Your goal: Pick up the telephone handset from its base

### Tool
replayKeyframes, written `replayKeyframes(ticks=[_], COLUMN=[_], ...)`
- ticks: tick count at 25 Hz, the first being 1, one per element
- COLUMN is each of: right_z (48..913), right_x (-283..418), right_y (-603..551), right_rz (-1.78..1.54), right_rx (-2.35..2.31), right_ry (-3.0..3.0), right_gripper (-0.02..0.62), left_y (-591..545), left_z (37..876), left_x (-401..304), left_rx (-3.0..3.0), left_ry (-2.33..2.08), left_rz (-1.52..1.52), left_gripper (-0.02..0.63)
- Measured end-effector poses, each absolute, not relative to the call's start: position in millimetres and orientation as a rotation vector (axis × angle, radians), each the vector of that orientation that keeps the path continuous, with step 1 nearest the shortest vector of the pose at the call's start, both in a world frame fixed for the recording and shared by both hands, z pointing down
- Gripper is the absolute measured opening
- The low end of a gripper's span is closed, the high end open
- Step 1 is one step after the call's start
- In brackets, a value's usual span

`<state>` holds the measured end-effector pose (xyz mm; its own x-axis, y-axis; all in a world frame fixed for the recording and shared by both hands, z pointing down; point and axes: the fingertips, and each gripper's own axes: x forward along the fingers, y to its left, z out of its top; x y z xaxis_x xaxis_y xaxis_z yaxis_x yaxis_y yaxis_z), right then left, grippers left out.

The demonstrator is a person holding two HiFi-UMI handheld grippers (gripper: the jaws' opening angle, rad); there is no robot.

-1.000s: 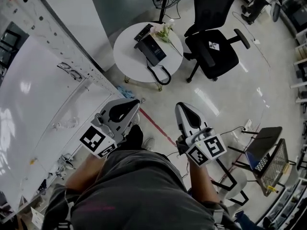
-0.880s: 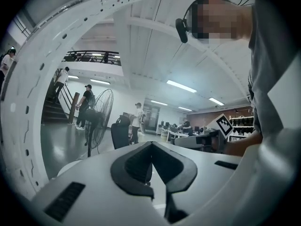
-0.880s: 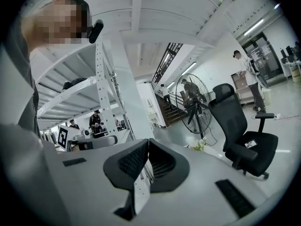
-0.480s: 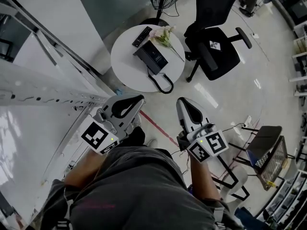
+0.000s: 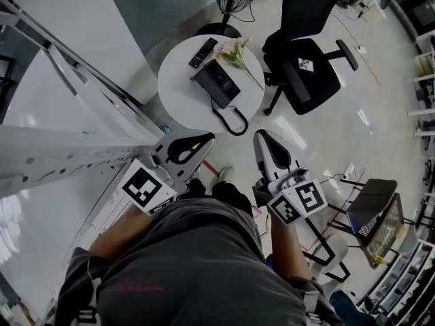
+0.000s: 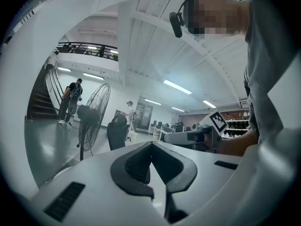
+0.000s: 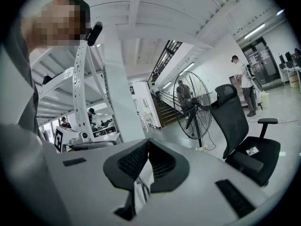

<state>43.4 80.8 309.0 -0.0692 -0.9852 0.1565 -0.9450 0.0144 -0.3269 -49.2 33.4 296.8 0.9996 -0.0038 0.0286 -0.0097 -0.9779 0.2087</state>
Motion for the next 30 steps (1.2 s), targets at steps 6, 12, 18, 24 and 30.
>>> replayKeyframes(ticks=[6,12,18,24,30], right_z=[320,334,361,389,424], right_x=[61,95,127,155,163], right_y=[59,15,-20,-60,-88], right_rz=[-0.576,-0.631,-0.759,-0.840,-0.929], right_rx=[-2.020,-1.932,-1.801,-1.683,-1.555], right_ry=[2.184,2.264,2.387,2.507,2.615], right_gripper=[0.020,0.020,0.020,0.020,0.020], left_y=[20,-13,-46,-90,-119], left_z=[312,336,370,411,451], left_x=[-36,-8,20,39,49], left_rx=[2.902,2.845,2.758,2.646,2.565], left_ry=[-0.061,-0.180,-0.386,-0.573,-0.717], left_rz=[0.085,0.165,0.213,0.254,0.280], left_gripper=[0.014,0.014,0.014,0.014,0.014])
